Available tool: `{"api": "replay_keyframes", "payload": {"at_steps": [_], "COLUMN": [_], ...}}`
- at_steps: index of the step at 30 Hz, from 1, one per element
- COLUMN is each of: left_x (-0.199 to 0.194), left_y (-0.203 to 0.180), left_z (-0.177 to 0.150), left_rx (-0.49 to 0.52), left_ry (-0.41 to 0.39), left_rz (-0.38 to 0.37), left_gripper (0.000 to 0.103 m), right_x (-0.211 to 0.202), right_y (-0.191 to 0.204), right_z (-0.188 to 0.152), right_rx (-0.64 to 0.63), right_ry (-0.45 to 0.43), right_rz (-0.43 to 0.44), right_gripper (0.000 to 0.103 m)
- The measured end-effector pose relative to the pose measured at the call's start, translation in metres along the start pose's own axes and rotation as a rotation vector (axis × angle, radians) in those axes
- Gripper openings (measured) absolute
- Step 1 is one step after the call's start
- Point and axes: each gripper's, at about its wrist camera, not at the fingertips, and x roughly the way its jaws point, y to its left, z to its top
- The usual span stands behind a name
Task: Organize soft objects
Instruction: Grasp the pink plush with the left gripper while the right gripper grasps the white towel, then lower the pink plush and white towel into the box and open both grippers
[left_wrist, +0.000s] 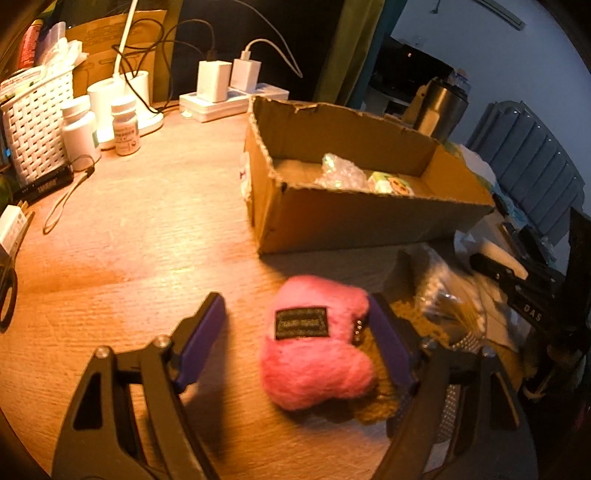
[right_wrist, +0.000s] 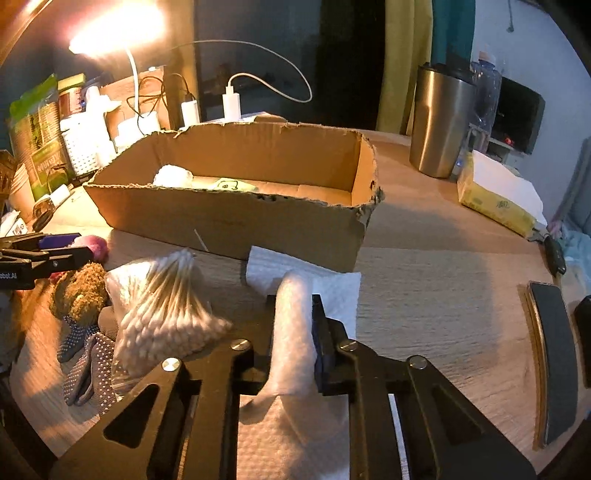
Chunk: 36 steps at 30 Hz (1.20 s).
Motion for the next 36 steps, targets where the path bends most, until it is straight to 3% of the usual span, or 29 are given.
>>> {"api": "replay_keyframes", "payload": {"at_steps": [1, 5, 19, 36], "left_x": [0.000, -0.001, -0.032, -0.064], "left_y": [0.000, -0.001, -0.009, -0.020], "left_z": [0.000, 0.000, 0.003, 0.036], "left_rx": [0.001, 0.015, 0.049, 0.100], "left_ry": [-0.001, 0.002, -0.091, -0.231], "left_rz": [-0.008, -0.017, -0.077, -0.072], "left_gripper": [0.055, 0.047, 0.046, 0.046], "right_x": [-0.001, -0.006, -0.040, -0.061], "right_y": [0.000, -0.003, 0.000, 0.000], "right_z": [0.000, 0.000, 0.013, 0.039], "right_rx": [0.004, 0.020, 0.011, 0.007], "right_ry": [-0.005, -0.032, -0.128, -0.215], "right_rz": [0.001, 0.014, 0.035, 0.055], "right_gripper": [0.015, 0.014, 0.014, 0.014]}}
